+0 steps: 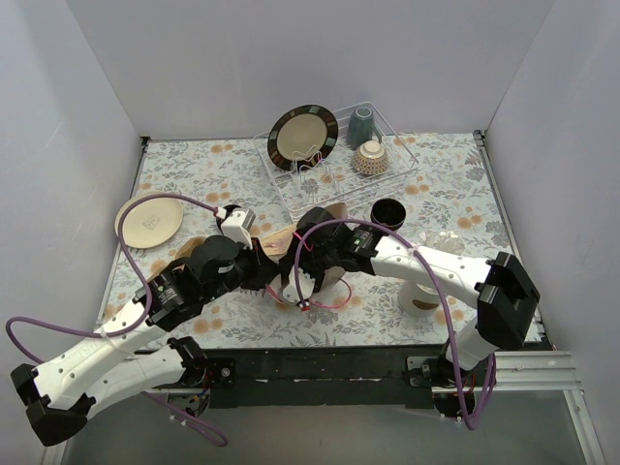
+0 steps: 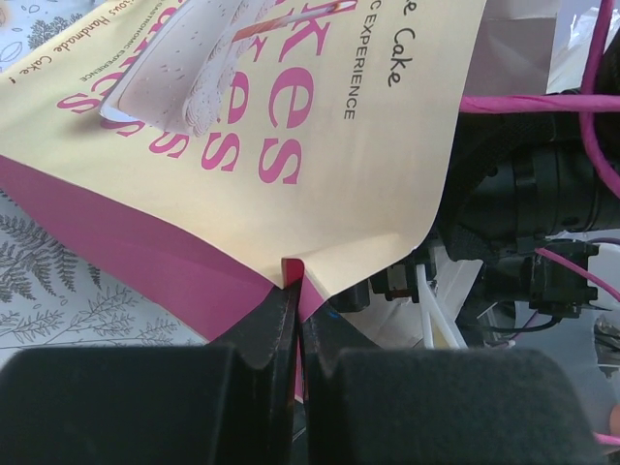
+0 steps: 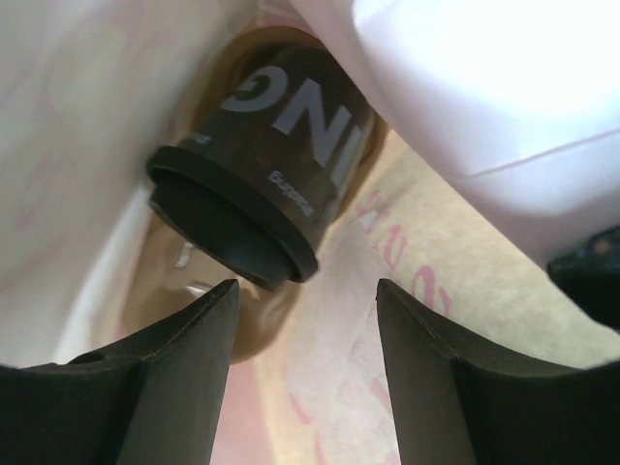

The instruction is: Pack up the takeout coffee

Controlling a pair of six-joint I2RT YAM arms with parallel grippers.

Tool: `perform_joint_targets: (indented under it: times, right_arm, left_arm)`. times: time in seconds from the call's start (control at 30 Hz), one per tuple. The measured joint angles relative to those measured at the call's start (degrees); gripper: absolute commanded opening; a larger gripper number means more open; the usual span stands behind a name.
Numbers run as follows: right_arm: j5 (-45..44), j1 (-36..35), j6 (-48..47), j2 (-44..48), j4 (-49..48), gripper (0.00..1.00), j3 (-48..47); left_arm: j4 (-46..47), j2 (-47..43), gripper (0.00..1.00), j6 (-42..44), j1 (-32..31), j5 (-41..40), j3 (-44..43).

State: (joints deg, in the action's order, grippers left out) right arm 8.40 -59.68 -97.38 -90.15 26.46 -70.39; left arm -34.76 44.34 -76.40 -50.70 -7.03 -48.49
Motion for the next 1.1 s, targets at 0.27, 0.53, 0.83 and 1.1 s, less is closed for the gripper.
perform_joint_targets:
  times: [0.27, 0.53, 0.83, 1.1]
  right_arm:
    - [-0.11, -0.42, -3.50, 0.11, -2.78, 0.65, 0.00]
    - [0.81, -0.52, -3.54, -2.08, -4.68, 0.56, -0.02]
    - [0.81, -0.79, -3.39, -3.02, -6.10, 0.44, -0.02]
    - [0.35, -1.01, -3.10, -3.63, -7.02, 0.21, -0.13]
  left_arm:
    - [-0.98, -2.51, 0.00, 1.90, 0.02, 0.48, 0.28]
    - [-1.70, -2.93, 0.00, 1.81, 0.26, 0.61, 1.09]
    - [-2.58, -3.04, 0.00, 1.42, 0.33, 0.42, 1.20]
    - [-3.15, -3.04, 0.00, 0.92, 0.33, 0.42, 1.20]
